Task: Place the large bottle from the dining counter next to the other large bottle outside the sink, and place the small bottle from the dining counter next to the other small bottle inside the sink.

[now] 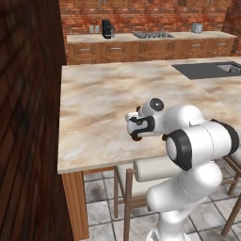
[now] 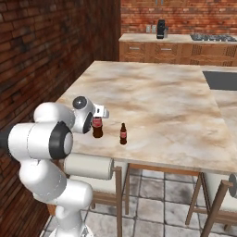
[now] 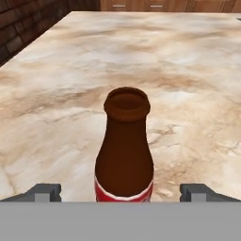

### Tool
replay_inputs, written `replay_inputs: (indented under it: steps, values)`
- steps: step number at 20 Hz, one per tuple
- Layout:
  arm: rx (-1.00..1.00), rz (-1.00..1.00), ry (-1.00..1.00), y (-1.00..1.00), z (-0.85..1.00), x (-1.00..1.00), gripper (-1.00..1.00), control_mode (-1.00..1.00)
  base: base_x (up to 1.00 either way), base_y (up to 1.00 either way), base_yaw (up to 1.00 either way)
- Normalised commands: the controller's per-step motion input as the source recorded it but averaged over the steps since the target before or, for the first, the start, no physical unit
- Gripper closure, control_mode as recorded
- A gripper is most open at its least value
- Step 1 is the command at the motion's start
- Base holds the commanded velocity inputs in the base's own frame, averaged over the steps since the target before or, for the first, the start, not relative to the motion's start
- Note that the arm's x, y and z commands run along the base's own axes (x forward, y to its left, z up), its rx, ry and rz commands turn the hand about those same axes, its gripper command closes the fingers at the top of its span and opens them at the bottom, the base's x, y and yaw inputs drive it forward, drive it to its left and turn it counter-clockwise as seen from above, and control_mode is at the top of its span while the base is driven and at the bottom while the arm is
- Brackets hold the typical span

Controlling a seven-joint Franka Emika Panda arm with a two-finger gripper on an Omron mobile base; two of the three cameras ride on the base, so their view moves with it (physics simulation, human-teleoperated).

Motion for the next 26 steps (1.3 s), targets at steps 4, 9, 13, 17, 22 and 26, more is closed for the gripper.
replay_inputs:
  steps: [4,9,13,17,22,26]
  values:
    - [0.0,0.0,0.0,0.0,-0.08,0.11,-1.0,-1.0,0.0,0.0,0.0]
    - [0.0,0.0,0.0,0.0,-0.06,0.1,-1.0,-1.0,0.0,0.0,0.0]
    - [0.0,0.0,0.0,0.0,-0.06,0.11,-1.0,-1.0,0.0,0.0,0.0]
    - [0.0,0.0,0.0,0.0,-0.06,0.11,-1.0,-1.0,0.0,0.0,0.0]
    - [0.0,0.0,0.0,0.0,-0.07,0.15,-1.0,-1.0,0.0,0.0,0.0]
    - [0.0,0.0,0.0,0.0,-0.07,0.15,-1.0,-1.0,0.0,0.0,0.0]
